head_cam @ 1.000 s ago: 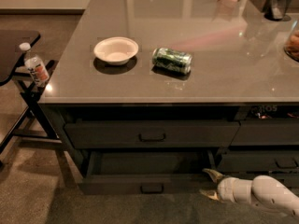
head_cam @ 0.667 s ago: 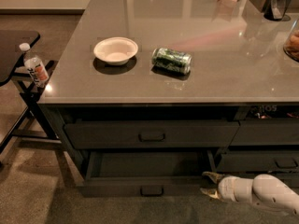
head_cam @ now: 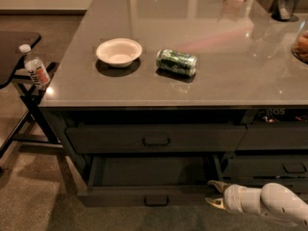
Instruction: Open middle drawer
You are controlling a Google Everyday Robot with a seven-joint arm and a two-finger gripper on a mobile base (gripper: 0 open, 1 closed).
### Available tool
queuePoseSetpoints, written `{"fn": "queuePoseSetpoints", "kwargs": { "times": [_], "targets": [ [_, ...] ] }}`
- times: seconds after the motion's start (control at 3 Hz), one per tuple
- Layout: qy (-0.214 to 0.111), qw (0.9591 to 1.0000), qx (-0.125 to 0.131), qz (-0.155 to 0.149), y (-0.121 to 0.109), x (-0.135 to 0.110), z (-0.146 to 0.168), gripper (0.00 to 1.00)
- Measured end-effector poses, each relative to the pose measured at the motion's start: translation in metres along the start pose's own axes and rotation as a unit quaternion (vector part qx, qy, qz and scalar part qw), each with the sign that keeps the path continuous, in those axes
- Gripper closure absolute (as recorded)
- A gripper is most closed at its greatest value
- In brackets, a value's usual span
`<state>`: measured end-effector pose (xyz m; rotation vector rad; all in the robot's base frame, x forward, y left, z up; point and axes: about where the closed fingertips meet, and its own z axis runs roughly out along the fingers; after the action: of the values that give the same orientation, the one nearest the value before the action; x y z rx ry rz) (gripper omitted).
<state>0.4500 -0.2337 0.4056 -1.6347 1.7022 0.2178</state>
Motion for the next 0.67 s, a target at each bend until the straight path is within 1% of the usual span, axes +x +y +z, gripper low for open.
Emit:
{"fn": "queuePoseSetpoints", "kwargs": {
  "times": [0.33,0.67],
  "targets": [
    [0.000,1.0000,0.000,0.000,0.0000,0.0000,0.0000,0.83],
    [0.000,1.0000,0.000,0.000,0.0000,0.0000,0.0000,0.60]
  ]
}}
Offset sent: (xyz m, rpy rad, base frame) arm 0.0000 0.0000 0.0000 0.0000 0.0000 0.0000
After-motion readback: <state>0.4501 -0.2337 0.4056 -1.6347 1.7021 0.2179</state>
